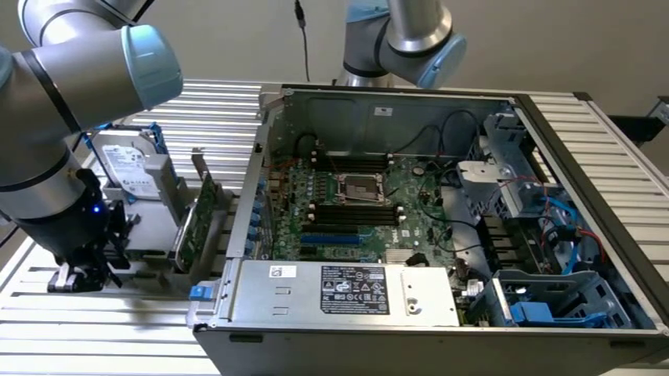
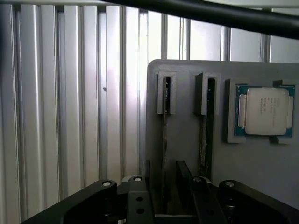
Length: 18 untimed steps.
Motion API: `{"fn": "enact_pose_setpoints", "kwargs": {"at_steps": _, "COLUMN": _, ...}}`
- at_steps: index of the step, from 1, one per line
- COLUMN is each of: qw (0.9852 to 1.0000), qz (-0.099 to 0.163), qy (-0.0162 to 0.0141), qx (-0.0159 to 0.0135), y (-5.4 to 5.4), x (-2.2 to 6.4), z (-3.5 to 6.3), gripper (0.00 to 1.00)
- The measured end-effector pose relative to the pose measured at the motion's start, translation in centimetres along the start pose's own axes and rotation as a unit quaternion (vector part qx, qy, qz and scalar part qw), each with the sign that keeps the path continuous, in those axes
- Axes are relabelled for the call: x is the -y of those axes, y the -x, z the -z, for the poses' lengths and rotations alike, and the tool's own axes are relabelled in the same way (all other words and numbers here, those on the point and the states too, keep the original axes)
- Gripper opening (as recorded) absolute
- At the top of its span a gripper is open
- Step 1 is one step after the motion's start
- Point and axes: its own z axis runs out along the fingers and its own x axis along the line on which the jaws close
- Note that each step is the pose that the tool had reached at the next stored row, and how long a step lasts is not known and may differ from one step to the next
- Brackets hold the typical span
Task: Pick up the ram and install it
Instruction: 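Pick up the ram and move it above insertion slot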
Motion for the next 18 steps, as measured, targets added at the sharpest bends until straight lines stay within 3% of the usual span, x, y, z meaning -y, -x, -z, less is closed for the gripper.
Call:
{"fn": "enact_pose_setpoints", "kwargs": {"at_steps": 10, "qw": 0.9998, "qz": 0.022, "qy": 0.0003, "qx": -0.0006, "y": -0.03, "x": 0.00, "z": 0.01, "gripper": 0.36}}
{"fn": "enact_pose_setpoints", "kwargs": {"at_steps": 12, "qw": 0.9998, "qz": 0.022, "qy": 0.0003, "qx": -0.0006, "y": -0.03, "x": 0.00, "z": 0.01, "gripper": 0.34}}
{"fn": "enact_pose_setpoints", "kwargs": {"at_steps": 13, "qw": 0.9997, "qz": 0.022, "qy": 0.0003, "qx": -0.0006, "y": -0.03, "x": 0.00, "z": 0.01, "gripper": 0.27}}
{"fn": "enact_pose_setpoints", "kwargs": {"at_steps": 17, "qw": 0.9997, "qz": 0.023, "qy": 0.0002, "qx": -0.0004, "y": -0.02, "x": 0.00, "z": 0.00, "gripper": 0.25}}
{"fn": "enact_pose_setpoints", "kwargs": {"at_steps": 18, "qw": 0.9997, "qz": 0.023, "qy": 0.0002, "qx": -0.0002, "y": -0.02, "x": 0.00, "z": 0.00, "gripper": 0.18}}
